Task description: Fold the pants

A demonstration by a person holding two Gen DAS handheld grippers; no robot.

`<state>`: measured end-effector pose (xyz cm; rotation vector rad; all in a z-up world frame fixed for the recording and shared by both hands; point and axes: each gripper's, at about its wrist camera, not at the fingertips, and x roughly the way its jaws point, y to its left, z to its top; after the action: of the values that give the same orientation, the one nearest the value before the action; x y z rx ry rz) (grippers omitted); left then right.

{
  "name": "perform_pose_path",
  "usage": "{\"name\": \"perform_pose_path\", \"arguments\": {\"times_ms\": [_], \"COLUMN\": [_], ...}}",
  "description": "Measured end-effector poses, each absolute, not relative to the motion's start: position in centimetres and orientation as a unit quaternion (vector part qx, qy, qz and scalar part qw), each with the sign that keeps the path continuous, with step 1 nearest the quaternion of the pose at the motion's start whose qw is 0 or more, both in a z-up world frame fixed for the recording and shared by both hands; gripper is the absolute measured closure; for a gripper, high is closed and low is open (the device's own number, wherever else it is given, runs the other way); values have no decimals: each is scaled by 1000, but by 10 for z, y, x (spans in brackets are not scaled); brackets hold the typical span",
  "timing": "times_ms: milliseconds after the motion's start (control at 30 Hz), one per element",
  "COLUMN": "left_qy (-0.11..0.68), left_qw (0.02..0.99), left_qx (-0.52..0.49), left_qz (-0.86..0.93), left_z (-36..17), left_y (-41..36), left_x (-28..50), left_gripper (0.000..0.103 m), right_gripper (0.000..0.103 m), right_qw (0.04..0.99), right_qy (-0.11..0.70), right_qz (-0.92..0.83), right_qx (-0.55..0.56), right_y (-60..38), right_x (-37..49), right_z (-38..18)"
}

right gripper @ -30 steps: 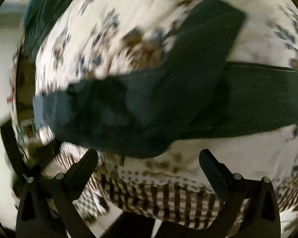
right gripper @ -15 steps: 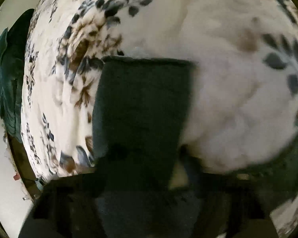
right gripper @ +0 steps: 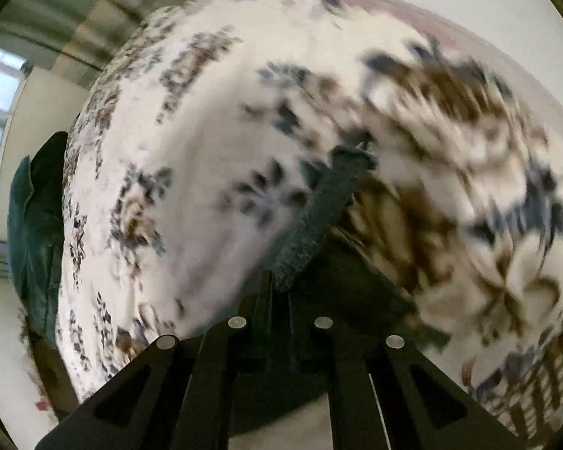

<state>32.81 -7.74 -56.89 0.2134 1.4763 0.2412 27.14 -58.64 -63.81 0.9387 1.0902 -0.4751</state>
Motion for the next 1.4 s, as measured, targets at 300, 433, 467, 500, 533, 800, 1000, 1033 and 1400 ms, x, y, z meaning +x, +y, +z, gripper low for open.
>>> {"name": "perform_pose_path", "arguments": {"times_ms": [300,433,467,500,533,800,1000,1033,1400], "left_qy": [653,657,657,657,656,653,620,618,644], "left_qw": [745,743,744,744,745,749,777,778,710], "left_qx": [102,93,90,90,91,66,17,7,-235], "left_qz": [93,87,84,82,81,83,109,114,158], "left_z": [-556,-559,-559,-559,-560,-563,-531,-527,-567], "left_y": [-80,-84,-85,-86,-86,-63,4,19,248], "left_x": [331,334,335,334,334,332,344,347,412], "left_gripper": [17,17,17,17,17,17,17,17,18], "right_gripper": [97,97,97,97,97,89,41,41,41], "right_qw": [817,835,824,810,797,674,719,717,589], "right_qy": [361,372,390,409,428,520,545,557,607], "right_qz": [-112,-118,-128,-143,-156,-247,-211,-186,-43], "right_qx": [435,388,391,394,397,463,375,375,533], "right_y": [-561,-564,-571,-577,-583,-614,-516,-484,-221], "right_x": [268,277,275,271,267,226,257,265,303], "right_z": [-523,-512,-529,-548,-570,-709,-638,-632,-706]}}
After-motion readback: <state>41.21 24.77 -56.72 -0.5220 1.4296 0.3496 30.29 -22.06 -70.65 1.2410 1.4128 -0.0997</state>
